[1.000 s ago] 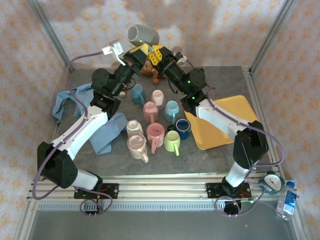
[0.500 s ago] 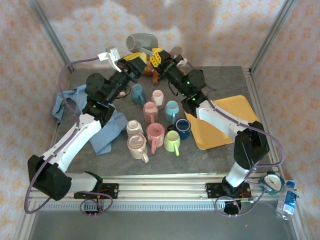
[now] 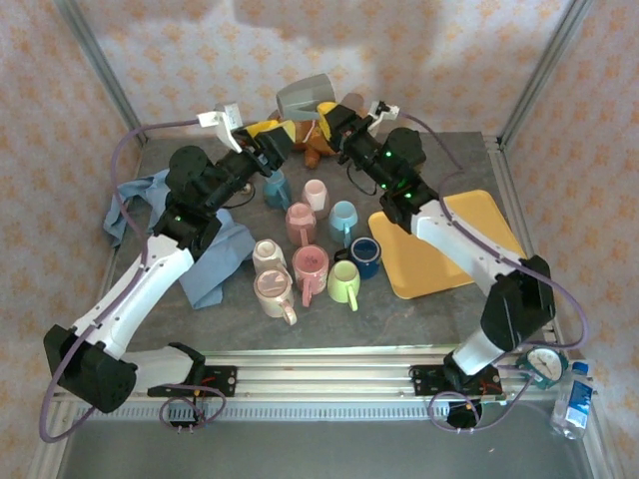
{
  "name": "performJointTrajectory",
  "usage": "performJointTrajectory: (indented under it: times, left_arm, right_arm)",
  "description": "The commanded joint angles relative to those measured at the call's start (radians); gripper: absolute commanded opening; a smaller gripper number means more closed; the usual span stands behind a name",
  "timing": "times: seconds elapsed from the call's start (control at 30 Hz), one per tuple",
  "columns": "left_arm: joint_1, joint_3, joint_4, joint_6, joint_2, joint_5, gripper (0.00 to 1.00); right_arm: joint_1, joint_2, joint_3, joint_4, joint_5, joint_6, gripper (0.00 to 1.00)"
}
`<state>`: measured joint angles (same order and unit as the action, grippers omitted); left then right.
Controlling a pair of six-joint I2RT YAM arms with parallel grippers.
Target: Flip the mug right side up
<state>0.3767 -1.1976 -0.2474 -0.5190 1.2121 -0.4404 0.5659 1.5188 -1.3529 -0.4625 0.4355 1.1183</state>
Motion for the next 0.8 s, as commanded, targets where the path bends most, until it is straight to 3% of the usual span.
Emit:
performJointTrajectory:
  times: [0.0, 0.3, 0.47, 0.77]
  left_arm:
    - [-0.016, -0.058, 0.179, 0.075, -0.035, 0.007, 0.63]
    - [-0.028, -0.124, 0.411, 0.157, -0.022, 0.03, 0.73]
    - [-0.028, -0.177, 0.531, 0.233, 0.014, 0.01, 0.75]
    - [-0.028, -0.174, 0.556, 0.315, 0.076, -0.078, 0.75]
  right_arm:
    - [-0.003, -0.099, -0.023, 0.102, 0.009, -0.366, 0.0]
    - [-0.002, -0.212, -0.018, 0.513, -0.144, -0.928, 0.0]
    - [-0.003, -0.279, 0.086, 0.524, -0.266, -1.115, 0.0]
    - [-0.041, -0.33, 0.268, 0.492, -0.383, -1.323, 0.0]
